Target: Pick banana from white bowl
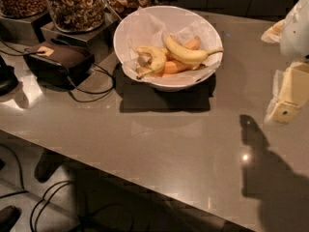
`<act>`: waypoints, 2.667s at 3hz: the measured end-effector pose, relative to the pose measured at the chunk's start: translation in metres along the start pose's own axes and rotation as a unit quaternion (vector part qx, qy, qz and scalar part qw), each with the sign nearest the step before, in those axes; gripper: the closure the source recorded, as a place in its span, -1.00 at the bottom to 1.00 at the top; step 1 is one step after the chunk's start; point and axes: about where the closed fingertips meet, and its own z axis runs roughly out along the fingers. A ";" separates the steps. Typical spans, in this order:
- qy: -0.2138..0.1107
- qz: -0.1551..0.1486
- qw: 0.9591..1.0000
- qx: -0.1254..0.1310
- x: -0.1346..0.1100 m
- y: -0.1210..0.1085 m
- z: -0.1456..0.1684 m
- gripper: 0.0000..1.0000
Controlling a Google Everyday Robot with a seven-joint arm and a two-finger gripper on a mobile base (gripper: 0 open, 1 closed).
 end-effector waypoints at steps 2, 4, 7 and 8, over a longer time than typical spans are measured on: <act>0.023 0.023 0.999 -0.012 -0.013 -0.014 0.007 -1.00; 0.067 0.096 0.993 0.004 -0.095 -0.114 0.048 -1.00; 0.015 0.124 0.992 -0.033 -0.123 -0.111 0.065 -1.00; 0.008 0.137 0.989 -0.051 -0.127 -0.106 0.072 -1.00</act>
Offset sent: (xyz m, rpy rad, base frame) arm 0.1009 0.0635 0.0002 -0.1529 0.2886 -0.3103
